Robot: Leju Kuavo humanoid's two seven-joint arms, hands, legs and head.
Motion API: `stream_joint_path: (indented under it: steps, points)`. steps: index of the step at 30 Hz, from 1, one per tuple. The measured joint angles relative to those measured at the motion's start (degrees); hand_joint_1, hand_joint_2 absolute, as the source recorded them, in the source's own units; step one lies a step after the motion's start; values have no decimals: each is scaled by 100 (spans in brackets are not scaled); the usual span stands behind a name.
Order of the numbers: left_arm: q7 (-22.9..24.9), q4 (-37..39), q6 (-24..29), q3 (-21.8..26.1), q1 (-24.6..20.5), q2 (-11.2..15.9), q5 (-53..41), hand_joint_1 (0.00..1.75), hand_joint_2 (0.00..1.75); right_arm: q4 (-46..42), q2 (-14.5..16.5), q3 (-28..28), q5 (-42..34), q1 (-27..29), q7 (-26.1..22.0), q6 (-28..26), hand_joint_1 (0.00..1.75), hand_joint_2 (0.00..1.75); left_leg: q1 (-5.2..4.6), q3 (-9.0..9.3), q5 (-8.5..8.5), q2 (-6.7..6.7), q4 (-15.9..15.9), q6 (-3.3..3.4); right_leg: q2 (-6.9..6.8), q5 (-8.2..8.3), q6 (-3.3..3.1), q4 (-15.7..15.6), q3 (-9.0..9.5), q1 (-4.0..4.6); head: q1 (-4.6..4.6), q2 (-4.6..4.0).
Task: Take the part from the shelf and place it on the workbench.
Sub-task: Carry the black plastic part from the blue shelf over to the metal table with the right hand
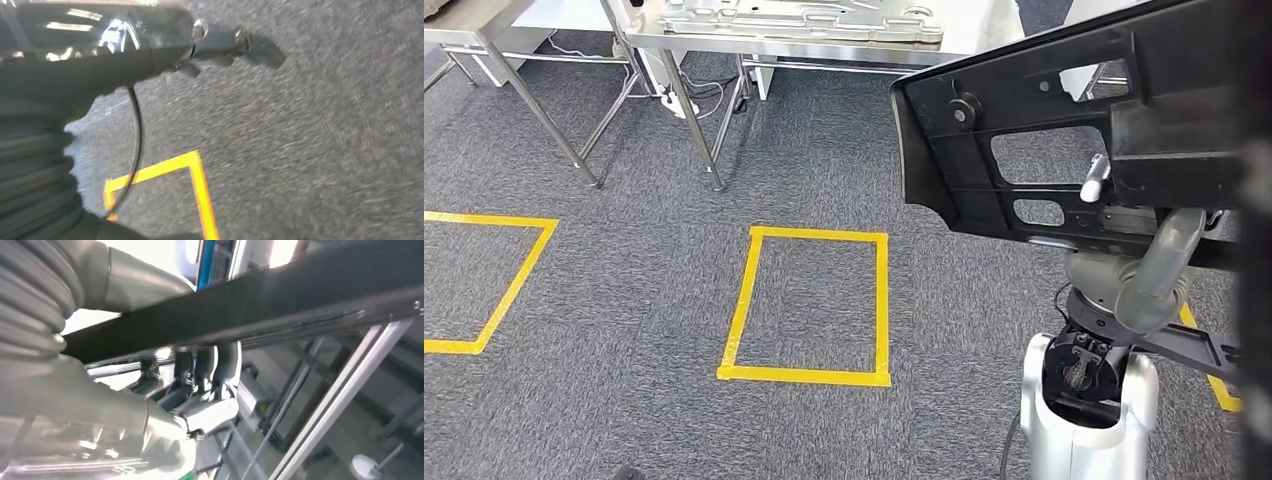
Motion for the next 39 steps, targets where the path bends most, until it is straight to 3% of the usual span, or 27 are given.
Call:
stream_joint_path:
  steps: [1,3,4,5,6,8,9,11,14,16,19,21,22,24,26,28,30,32,34,35,36,37,38,39]
  points:
    - [2,-1,1,0,2,1,-2,0,175,-5,-1,11,0,4,-2,-1,175,175,4,-120,-122,-3,270,-10,0,-17,-32,-13,42,-15,-23,0]
    - [7,1,2,0,21,1,-9,0,175,-7,-3,25,0,19,-4,-11,175,175,3,-528,-391,-6,1033,-20,-1,-67,-79,-15,100,-12,-68,0]
    - [9,1,1,0,33,1,-14,0,175,-7,-4,28,0,33,-2,-17,175,175,8,-706,-441,-6,1316,-25,4,-94,-85,-15,129,-13,-80,0]
    - [9,2,1,0,42,1,-18,0,175,-7,-4,30,0,44,2,-24,175,175,17,-798,-381,-5,1407,-30,12,-128,-78,-15,167,-17,-86,0]
    - [9,2,1,-1,46,2,-23,0,175,-7,-4,31,0,55,6,-29,175,175,28,-775,-213,-5,1264,-34,20,-168,-58,-14,218,-25,-92,0]
    - [8,3,2,-1,47,3,-33,0,175,-7,-4,34,0,66,10,-42,175,175,55,-489,219,-9,552,-54,32,-262,10,-12,341,-44,-104,0]
    - [6,4,2,-2,46,1,-38,0,175,-7,-4,36,0,62,10,-49,175,175,60,-343,333,-17,224,-57,36,-309,50,-2,382,-39,-118,0]
    - [6,8,2,-2,49,-4,-48,0,175,-8,-4,41,0,56,10,-62,175,175,50,-222,325,-32,-44,-33,42,-356,115,1,421,-21,-127,0]
    - [4,9,4,0,58,-6,-62,0,175,-10,-9,52,8,63,11,-77,175,175,45,-168,254,-41,-77,94,40,-366,165,34,445,-23,-109,0]
    - [1,8,7,1,56,-7,-68,0,175,-16,-11,57,13,51,10,-83,175,175,51,-80,202,-42,-92,169,26,-459,193,404,238,-30,-76,0]
    - [1,8,9,1,55,-7,-78,0,175,-22,-14,61,13,66,10,-87,175,175,30,31,86,-42,-95,219,20,-741,199,1412,-498,-26,-16,0]
    - [1,8,9,1,57,-7,-84,0,175,-24,-20,59,13,87,11,-96,175,175,8,156,-19,-54,-96,224,20,-663,171,1474,-746,-6,18,0]
    - [1,8,9,1,56,-7,-85,0,175,-27,-22,58,13,90,11,-100,175,175,-4,242,-81,-60,-97,223,20,-467,140,1226,-729,18,37,0]
    - [0,16,9,1,54,-20,-85,0,175,-31,-24,60,13,94,11,-99,175,175,-16,391,-208,-65,-112,210,8,94,31,538,-602,103,63,0]
    - [3,27,12,3,53,-40,-86,0,175,-45,-28,64,13,94,10,-98,175,175,-15,474,-284,-59,-161,169,-3,356,-34,137,-506,177,75,0]
    - [7,32,17,7,52,-49,-86,0,175,-62,-34,68,14,94,12,-99,175,175,-23,556,-279,-48,-213,106,-2,288,-55,48,-402,177,82,0]
    - [3,32,20,2,39,-53,-85,0,175,-70,-33,82,15,93,14,-100,175,175,-30,504,-199,-42,39,62,-2,228,-103,-24,-235,133,62,0]
    - [4,32,22,-3,31,-55,-85,0,175,-76,-29,107,15,93,16,-102,175,175,-26,135,-232,-40,712,42,-2,124,-150,-66,-60,94,28,0]
    - [15,33,24,-1,50,-50,-85,0,175,-75,-29,118,15,101,20,-104,175,175,-19,-329,-572,-41,1294,12,5,-13,-165,-71,106,68,-3,0]
    - [20,33,24,0,58,-49,-85,0,175,-75,-29,120,15,106,22,-104,175,175,-11,-490,-753,-40,1387,-6,13,-88,-153,-71,201,51,-16,0]
    - [20,34,24,0,61,-48,-85,0,175,-75,-30,121,15,107,24,-104,175,175,2,-576,-832,-40,1313,-27,20,-168,-129,-71,306,31,-23,0]
    - [21,34,24,-1,62,-46,-85,0,175,-75,-29,123,15,107,24,-104,175,175,20,-598,-747,-39,1090,-50,26,-252,-98,-70,420,8,-33,0]
    - [21,34,24,-1,66,-45,-85,0,175,-75,-29,125,15,107,26,-105,175,175,45,-585,-471,-37,764,-75,28,-341,-59,-69,529,-14,-45,0]
    - [22,38,24,-1,78,-45,-85,0,175,-74,-30,125,15,105,27,-107,175,175,72,-570,-85,-21,428,-98,30,-435,-17,-48,627,-26,-71,0]
